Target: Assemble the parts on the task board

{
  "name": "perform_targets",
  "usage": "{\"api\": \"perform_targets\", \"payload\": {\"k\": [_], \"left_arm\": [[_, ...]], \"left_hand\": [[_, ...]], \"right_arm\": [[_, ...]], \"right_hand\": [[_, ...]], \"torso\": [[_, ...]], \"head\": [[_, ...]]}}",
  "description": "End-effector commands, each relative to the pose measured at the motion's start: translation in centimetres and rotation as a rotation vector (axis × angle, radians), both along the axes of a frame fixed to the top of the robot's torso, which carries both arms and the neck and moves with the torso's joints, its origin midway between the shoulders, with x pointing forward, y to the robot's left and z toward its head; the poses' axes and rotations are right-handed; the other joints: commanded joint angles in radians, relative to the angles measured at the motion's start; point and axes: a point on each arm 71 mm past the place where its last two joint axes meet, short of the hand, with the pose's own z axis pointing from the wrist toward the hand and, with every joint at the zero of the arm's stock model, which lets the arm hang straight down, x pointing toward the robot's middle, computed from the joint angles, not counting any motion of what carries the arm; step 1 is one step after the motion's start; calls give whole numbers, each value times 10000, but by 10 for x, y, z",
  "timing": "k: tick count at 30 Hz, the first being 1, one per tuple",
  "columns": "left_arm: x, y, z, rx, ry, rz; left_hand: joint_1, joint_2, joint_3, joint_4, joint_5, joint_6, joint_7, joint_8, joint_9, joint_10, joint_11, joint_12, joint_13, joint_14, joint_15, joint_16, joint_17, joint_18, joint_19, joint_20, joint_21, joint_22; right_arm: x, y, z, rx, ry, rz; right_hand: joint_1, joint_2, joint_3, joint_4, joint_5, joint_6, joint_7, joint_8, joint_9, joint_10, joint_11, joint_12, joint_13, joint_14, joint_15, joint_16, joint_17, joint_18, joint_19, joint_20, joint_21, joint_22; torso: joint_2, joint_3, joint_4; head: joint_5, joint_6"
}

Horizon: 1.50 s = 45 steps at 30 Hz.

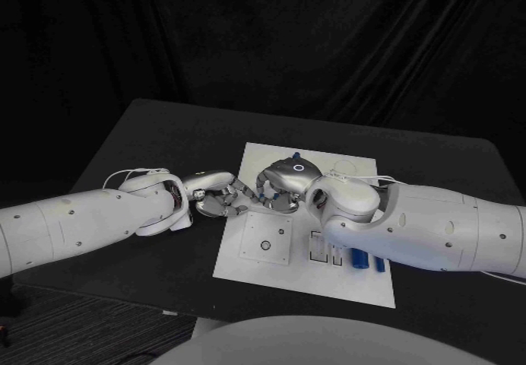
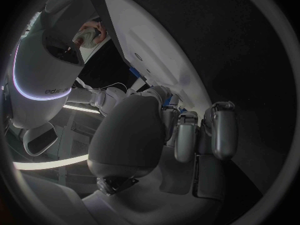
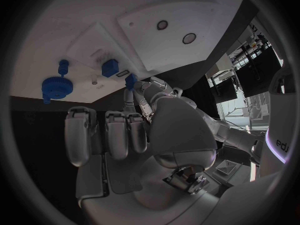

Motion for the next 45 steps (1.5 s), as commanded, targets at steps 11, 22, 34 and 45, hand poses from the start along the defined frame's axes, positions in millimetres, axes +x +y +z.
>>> {"api": "perform_targets", "payload": {"k": [11, 22, 34, 45], "left_arm": [[-3, 12, -1, 152, 63, 206], [-6, 20, 1, 159, -30, 418], [-6, 20, 1, 170, -6, 426], [-6, 19, 1, 176, 40, 375]], "left_hand": [[40, -22, 143, -40, -71, 92, 104, 17, -22, -61, 75, -52, 1081, 1057, 39, 26, 2635, 21, -82, 12, -41, 1999], [44, -15, 181, -55, -66, 150, 124, 40, -26, -106, 93, -94, 1052, 1057, 54, 26, 2635, 36, -137, 24, -99, 1978], [44, -17, 190, -58, -66, 158, 129, 42, -29, -136, 98, -124, 1030, 1057, 58, 26, 2635, 45, -168, 27, -130, 1966], [41, -27, 196, -63, -68, 162, 134, 42, -34, -161, 104, -147, 1014, 1057, 63, 26, 2635, 50, -188, 31, -151, 1958]], "right_arm": [[3, -3, -1, -223, 30, -146], [6, -4, -4, -455, 124, -175], [6, -3, -5, -508, 154, -180], [7, -4, -6, -566, 184, -206]], "right_hand": [[-72, 31, 66, 20, -71, 48, 45, -46, -22, 1058, 84, -63, 2630, 1030, 46, 26, 2635, 43, 663, 34, 10, 2364], [-73, 34, 75, 15, -93, 51, 49, -57, -31, 1058, 89, -63, 2630, 1030, 51, 26, 2635, 43, 665, 39, 14, 2365], [-79, 37, 83, 12, -131, 52, 54, -70, -40, 1058, 95, -63, 2630, 1030, 55, 26, 2635, 48, 654, 44, -7, 2358], [-86, 31, 88, 7, -162, 42, 61, -90, -55, 1058, 100, -63, 2630, 1030, 60, 26, 2635, 50, 650, 49, -15, 2356]], "torso": [[-2, 0, -2], [-4, -1, 0], [1, 0, 0], [-1, 5, -5]], "head": [[-6, 2], [48, 2], [31, 2], [11, 2]]}}
